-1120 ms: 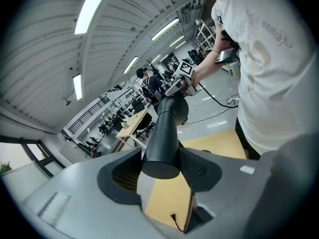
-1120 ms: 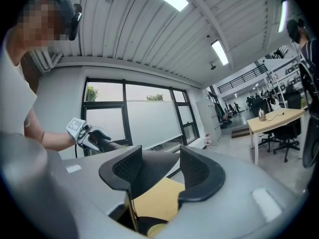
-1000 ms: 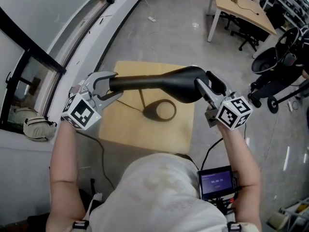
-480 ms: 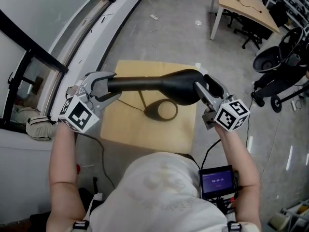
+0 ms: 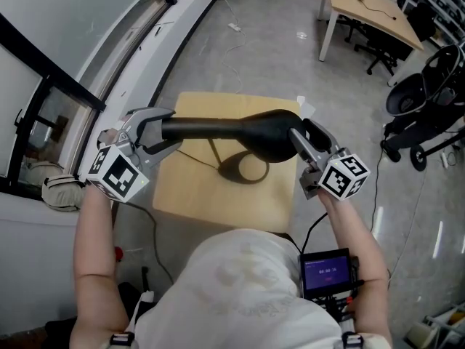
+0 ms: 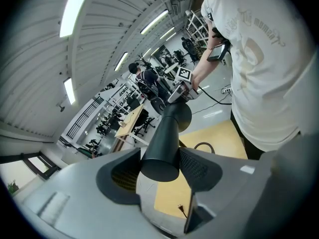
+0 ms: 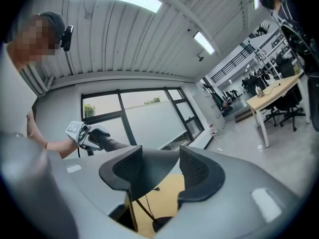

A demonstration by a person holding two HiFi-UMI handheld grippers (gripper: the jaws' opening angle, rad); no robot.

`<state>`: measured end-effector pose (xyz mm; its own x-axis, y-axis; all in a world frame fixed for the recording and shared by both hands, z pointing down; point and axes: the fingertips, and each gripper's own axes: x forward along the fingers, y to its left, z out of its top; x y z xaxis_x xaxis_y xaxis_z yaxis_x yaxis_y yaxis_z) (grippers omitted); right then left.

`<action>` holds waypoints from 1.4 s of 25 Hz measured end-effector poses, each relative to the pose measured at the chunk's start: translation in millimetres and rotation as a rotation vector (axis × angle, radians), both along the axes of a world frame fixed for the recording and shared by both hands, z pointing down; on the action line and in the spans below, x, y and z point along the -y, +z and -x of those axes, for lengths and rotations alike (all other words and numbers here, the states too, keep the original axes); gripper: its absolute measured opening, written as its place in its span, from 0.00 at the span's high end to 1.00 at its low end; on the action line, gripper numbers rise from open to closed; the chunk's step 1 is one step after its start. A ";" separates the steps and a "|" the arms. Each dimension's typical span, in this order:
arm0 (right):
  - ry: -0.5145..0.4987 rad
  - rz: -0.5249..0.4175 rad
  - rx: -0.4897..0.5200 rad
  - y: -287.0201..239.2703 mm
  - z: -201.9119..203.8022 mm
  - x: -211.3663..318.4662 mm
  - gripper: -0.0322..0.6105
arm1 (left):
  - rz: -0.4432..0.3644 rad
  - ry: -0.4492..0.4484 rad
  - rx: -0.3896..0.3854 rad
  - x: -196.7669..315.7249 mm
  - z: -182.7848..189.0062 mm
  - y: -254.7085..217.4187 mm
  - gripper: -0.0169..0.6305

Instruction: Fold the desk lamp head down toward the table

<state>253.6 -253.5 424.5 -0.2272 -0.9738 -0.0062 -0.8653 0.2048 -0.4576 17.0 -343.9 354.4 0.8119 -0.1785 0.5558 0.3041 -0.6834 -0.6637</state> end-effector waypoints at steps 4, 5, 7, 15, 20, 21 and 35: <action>-0.011 0.011 0.026 8.7 3.0 2.0 0.56 | -0.013 -0.001 0.010 -0.3 -1.3 -2.2 0.60; -0.013 0.012 0.033 10.8 3.7 2.1 0.56 | -0.015 -0.002 0.012 -0.7 -1.5 -2.5 0.60; -0.017 0.011 0.050 15.2 5.0 2.0 0.56 | -0.022 -0.004 0.016 -2.2 -1.3 -3.0 0.59; -0.046 0.008 0.146 35.9 12.1 6.5 0.57 | -0.061 -0.004 0.051 -5.3 -2.2 -6.4 0.59; -0.063 0.011 0.189 47.0 15.3 11.6 0.57 | -0.075 -0.005 0.067 -6.5 -3.7 -8.2 0.58; -0.069 0.014 0.196 49.5 16.8 12.7 0.57 | -0.080 -0.005 0.069 -6.5 -3.6 -8.7 0.58; -0.122 0.042 0.298 76.0 35.4 22.1 0.57 | -0.124 -0.006 0.110 -9.7 -6.8 -14.5 0.56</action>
<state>218.2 -275.6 500.5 -0.3369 -0.9402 -0.0504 -0.6619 0.2745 -0.6976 23.9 -334.2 339.9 0.7463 -0.2555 0.6146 0.3758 -0.6003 -0.7060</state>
